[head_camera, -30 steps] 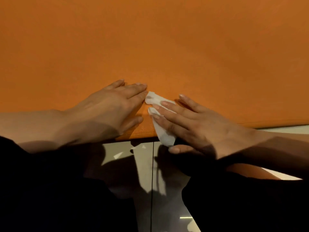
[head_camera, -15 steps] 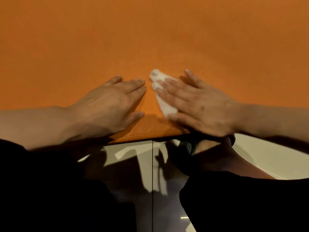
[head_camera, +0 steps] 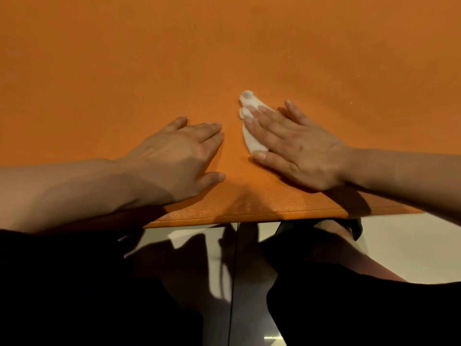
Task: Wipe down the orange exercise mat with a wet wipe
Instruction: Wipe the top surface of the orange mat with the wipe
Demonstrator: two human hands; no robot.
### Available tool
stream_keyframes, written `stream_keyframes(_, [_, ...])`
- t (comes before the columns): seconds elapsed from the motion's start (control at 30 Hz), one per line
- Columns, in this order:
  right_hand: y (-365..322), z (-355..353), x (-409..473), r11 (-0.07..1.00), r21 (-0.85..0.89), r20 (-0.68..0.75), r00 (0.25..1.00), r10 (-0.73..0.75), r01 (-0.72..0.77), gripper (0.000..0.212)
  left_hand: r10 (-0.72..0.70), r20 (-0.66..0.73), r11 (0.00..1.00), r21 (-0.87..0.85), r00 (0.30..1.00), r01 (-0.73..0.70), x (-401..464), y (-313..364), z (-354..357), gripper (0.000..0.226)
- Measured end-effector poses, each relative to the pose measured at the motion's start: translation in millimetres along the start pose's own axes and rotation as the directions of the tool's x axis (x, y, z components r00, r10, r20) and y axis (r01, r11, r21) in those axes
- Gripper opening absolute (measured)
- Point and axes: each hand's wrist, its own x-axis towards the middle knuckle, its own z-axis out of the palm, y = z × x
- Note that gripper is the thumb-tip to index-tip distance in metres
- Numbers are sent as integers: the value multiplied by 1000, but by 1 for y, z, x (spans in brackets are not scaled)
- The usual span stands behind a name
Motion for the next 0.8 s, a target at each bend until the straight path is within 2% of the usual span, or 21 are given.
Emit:
stream_keyframes(0.1, [-7, 2, -13, 999, 38, 13, 999, 38, -38, 83, -12, 16, 1000, -2, 1000, 13, 1, 0, 0, 82])
stream_keyframes(0.23, [-33, 1, -21, 998, 41, 64, 997, -45, 42, 83, -25, 38, 1000, -3, 999, 26, 0, 0, -1, 83])
stream_keyframes(0.33, [-19, -3, 0, 995, 7, 60, 993, -97, 97, 80, -33, 49, 999, 6, 998, 33, 2, -1, 0, 81])
stream_keyframes(0.47, [21, -6, 12, 1000, -6, 38, 999, -3, 3, 79, -32, 52, 999, -2, 998, 32, 4, -1, 0, 81])
stream_keyframes(0.57, [20, -5, -1, 999, 5, 53, 998, 38, -38, 82, -26, 41, 999, -21, 999, 27, 4, -3, -1, 82])
stream_keyframes(0.7, [-14, -6, -5, 992, 25, 103, 987, -125, 123, 77, -11, 27, 999, -31, 1000, 12, 7, -5, -4, 81])
stream_keyframes(0.8, [-6, -13, 18, 988, 4, 119, 981, -151, 152, 74, -24, 46, 1000, -7, 999, 25, 12, -11, -6, 80])
